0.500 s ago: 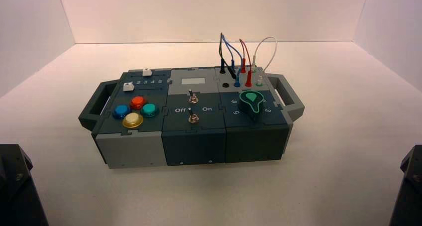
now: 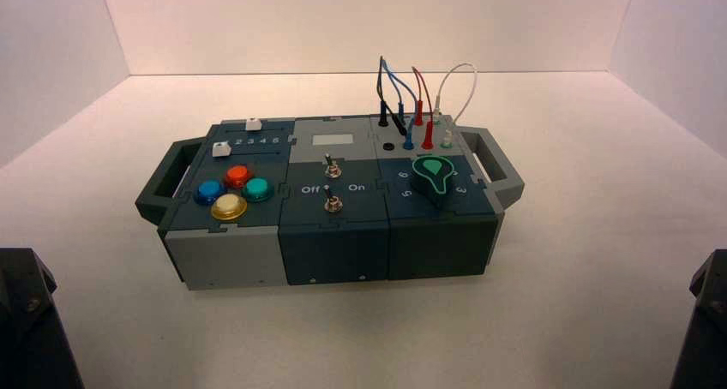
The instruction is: Pull the blue wire.
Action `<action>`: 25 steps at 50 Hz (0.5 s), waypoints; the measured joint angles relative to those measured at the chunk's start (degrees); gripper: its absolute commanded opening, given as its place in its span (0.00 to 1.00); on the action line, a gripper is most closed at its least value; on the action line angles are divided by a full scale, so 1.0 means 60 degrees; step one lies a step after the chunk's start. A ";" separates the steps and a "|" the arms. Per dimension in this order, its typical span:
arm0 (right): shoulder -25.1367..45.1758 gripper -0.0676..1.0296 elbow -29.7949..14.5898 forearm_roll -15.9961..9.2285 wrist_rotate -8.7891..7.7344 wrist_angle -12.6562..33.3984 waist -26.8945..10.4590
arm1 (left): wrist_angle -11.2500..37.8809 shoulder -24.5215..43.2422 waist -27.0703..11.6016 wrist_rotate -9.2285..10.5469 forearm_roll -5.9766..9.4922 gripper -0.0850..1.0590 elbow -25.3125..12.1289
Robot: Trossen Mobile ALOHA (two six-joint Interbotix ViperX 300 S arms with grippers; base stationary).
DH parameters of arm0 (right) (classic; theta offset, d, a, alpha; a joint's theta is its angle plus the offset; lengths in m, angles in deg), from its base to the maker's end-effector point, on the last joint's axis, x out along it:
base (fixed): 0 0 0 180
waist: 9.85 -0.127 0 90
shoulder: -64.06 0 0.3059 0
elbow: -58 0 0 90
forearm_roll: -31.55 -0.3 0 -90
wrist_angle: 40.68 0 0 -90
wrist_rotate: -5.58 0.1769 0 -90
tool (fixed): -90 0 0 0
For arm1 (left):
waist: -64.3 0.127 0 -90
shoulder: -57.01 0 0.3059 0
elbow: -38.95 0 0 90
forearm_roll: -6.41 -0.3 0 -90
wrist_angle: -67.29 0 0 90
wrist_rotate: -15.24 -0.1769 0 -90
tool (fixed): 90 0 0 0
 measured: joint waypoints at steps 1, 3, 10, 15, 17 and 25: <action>0.0015 0.04 -0.0015 0.0000 0.0000 0.0029 -0.0029 | 0.0117 0.0044 -0.0044 0.0015 0.0015 0.05 -0.0029; 0.0220 0.04 -0.0176 0.0000 0.0015 0.0425 -0.0366 | 0.0659 0.0146 -0.0322 0.0000 0.0029 0.05 -0.0190; 0.0718 0.04 -0.0527 -0.0015 0.0015 0.1421 -0.1201 | 0.1772 0.0176 -0.1128 -0.0059 0.0015 0.05 -0.0439; 0.1187 0.04 -0.0820 -0.0044 0.0015 0.2241 -0.1743 | 0.2886 0.0190 -0.1875 -0.0073 0.0015 0.05 -0.0615; 0.1362 0.04 -0.0908 -0.0103 0.0015 0.2490 -0.1890 | 0.3223 0.0205 -0.2153 -0.0073 0.0029 0.05 -0.0659; 0.1978 0.04 -0.1230 -0.0469 0.0029 0.3618 -0.2681 | 0.4380 0.0483 -0.3501 -0.0073 0.0029 0.05 -0.0791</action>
